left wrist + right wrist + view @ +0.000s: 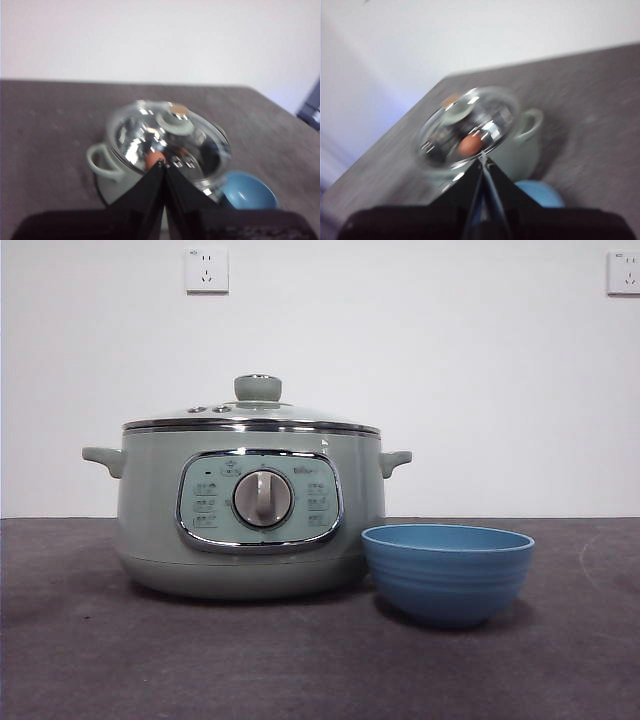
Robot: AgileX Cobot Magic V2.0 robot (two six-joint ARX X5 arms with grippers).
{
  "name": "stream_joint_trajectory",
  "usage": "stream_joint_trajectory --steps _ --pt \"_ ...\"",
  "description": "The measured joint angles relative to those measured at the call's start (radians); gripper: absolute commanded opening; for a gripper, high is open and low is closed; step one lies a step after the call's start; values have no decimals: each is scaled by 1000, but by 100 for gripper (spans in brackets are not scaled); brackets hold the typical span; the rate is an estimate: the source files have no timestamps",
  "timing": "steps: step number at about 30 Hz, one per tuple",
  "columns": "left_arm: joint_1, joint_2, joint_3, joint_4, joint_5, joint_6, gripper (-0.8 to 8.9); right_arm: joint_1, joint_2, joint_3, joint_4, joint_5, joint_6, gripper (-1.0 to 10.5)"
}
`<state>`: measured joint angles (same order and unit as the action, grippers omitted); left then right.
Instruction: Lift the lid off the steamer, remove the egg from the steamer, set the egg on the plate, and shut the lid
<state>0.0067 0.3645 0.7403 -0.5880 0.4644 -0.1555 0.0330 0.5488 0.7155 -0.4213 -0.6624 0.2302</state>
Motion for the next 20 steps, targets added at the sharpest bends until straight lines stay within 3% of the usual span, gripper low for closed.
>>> stream_joint_trajectory --steps 4,10,16,18,20 --pt "0 72 51 -85 95 35 -8 9 116 136 -176 -113 -104 -11" --pt "0 119 57 -135 214 51 -8 52 217 264 -426 -122 -272 -11" --pt "0 120 57 -149 219 59 15 60 233 271 -483 -122 -340 46" --pt "0 120 57 -149 219 59 162 60 233 271 -482 -122 -348 229" --pt "0 120 57 -149 219 59 445 60 233 271 -482 -122 -348 490"
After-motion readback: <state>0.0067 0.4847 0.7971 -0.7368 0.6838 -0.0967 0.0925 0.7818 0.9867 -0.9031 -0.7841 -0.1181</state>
